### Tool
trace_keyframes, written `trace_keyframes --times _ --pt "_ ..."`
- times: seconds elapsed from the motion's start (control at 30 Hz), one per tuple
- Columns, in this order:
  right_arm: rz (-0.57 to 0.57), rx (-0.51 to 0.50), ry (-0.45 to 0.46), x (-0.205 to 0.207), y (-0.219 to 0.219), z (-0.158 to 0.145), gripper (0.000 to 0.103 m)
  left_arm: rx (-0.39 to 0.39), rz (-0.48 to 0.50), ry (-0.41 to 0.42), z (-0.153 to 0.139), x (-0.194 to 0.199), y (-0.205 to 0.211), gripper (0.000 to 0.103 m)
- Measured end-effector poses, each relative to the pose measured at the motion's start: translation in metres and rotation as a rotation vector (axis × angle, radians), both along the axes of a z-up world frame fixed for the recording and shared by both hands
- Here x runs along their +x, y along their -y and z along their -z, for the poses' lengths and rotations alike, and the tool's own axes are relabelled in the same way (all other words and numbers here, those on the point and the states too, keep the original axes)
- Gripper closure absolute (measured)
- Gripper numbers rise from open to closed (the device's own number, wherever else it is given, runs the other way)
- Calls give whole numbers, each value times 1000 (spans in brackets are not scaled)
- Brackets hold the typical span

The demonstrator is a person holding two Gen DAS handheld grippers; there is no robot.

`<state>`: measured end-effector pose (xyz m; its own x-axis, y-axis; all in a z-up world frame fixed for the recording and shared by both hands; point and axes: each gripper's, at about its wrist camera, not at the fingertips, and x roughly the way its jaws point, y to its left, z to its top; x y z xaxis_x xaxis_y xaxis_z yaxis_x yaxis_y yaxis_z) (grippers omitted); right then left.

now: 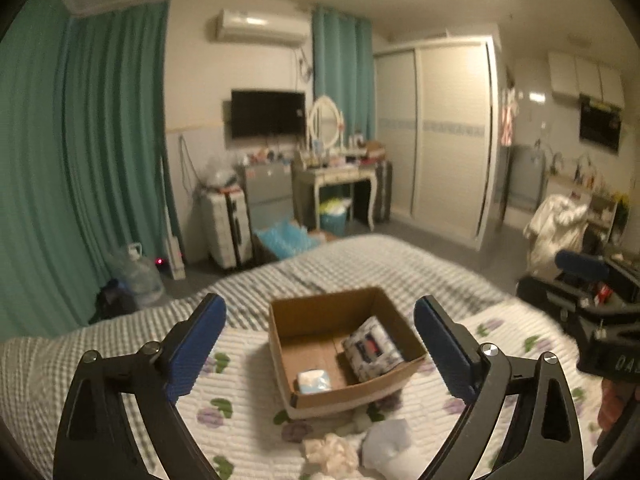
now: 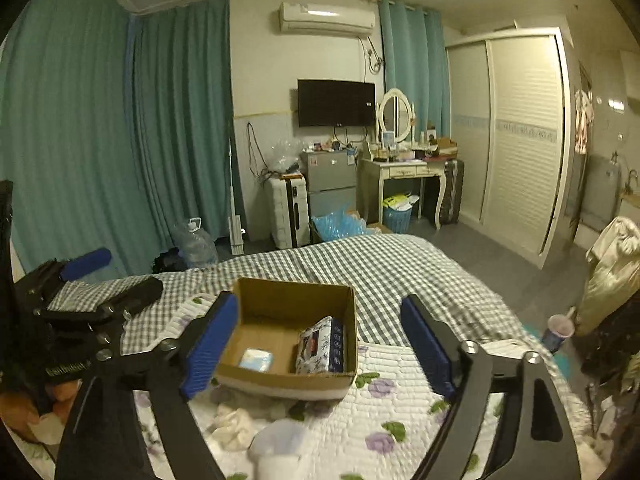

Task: Organize soft objects
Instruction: 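Move both open tools back down to the remaining soft items, then grasp the white sock with the right tool while the left tool grasps the white glove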

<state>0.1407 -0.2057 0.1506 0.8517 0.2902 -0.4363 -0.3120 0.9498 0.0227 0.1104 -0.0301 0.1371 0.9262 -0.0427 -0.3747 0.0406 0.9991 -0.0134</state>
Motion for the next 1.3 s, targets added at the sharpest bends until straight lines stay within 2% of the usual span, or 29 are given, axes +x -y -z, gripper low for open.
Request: trace_keyframes --times 0.03,0.13,0.27,0.37,0.47,0.67,0.77,0.83,0.97,1.1,1.2,1.27,1.3 --pt "-4 -12 5 -16 0 -8 6 -5 1 7 -4 -10 -2 6" --pt "1 -45 13 -53 -5 -18 5 -4 -8 7 -7 -40 -11 6" --pt "-18 -63 -20 -90 -12 -3 5 18 -21 -42 18 -58 -20 6" --pt "-31 -65 -52 -105 -13 24 5 38 -35 -74 53 -66 -20 6" --pt "-37 -83 -79 -113 -18 67 5 51 -39 -131 94 -66 -20 6" --pt "-50 -117 -143 -105 -37 149 5 -1 -32 -270 191 -57 -18 8" --pt "-40 -147 -178 -93 -40 184 5 -1 -24 -349 231 -53 -12 19" --pt "-28 -159 -205 -84 -43 202 5 -2 -10 -397 252 -48 -11 19" --pt "-6 -135 -278 -64 -40 233 5 -34 30 -471 281 -41 -11 32" --pt "17 -112 -320 -44 -39 252 5 -62 74 -483 289 -34 -5 34" --pt "23 -114 -334 -36 -41 260 5 -76 127 -482 290 -34 1 51" --pt "23 -115 -345 -31 -42 266 9 -54 147 -476 290 -36 7 57" --pt "20 -115 -353 -29 -42 269 15 -48 158 -473 289 -36 8 64"
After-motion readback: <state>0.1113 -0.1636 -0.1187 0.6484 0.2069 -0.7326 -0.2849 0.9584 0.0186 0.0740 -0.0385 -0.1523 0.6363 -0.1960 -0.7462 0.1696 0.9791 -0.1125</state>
